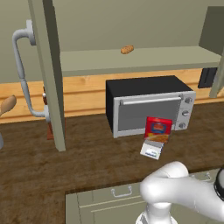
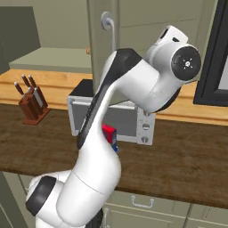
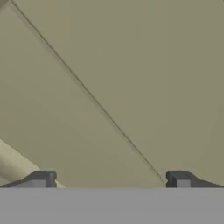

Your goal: Pick the boxed food and place it on the digital scale for weighing, and close the cabinet.

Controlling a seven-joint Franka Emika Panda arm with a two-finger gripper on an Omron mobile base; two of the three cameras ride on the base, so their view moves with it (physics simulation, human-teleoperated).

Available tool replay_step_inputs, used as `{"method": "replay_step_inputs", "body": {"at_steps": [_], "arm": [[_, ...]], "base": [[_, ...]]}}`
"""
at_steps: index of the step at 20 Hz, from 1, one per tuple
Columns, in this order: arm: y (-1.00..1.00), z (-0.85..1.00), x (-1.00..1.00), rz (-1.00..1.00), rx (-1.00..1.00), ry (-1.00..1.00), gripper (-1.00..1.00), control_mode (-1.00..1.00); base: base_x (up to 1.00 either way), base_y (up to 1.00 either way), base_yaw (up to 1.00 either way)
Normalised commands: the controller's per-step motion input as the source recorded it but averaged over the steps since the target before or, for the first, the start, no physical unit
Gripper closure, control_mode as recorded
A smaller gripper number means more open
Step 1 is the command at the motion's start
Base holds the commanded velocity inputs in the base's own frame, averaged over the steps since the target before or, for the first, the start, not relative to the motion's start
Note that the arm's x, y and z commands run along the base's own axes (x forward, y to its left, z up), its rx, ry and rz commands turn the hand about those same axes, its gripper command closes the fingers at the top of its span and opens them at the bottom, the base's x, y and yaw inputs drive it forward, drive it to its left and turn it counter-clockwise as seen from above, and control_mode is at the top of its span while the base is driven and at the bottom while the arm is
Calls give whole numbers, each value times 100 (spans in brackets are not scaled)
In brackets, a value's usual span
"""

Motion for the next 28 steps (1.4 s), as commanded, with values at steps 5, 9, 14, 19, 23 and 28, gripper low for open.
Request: {"method": "replay_step_inputs", "body": {"at_steps": [5, 9, 14, 19, 23, 28], "arm": [[64, -17, 100, 0, 1, 0, -100, -100], [27, -20, 88, 0, 8, -5, -100, -100], [3, -9, 87, 0, 8, -3, -100, -100], [0, -8, 69, 0, 7, 0, -100, -100], [0, -35, 80, 0, 3, -1, -100, -100], [0, -59, 100, 0, 4, -7, -100, -100]], "base": [[0, 0, 0], [0, 0, 0], [0, 0, 0], [0, 0, 0], [0, 0, 0], [0, 0, 0]]}}
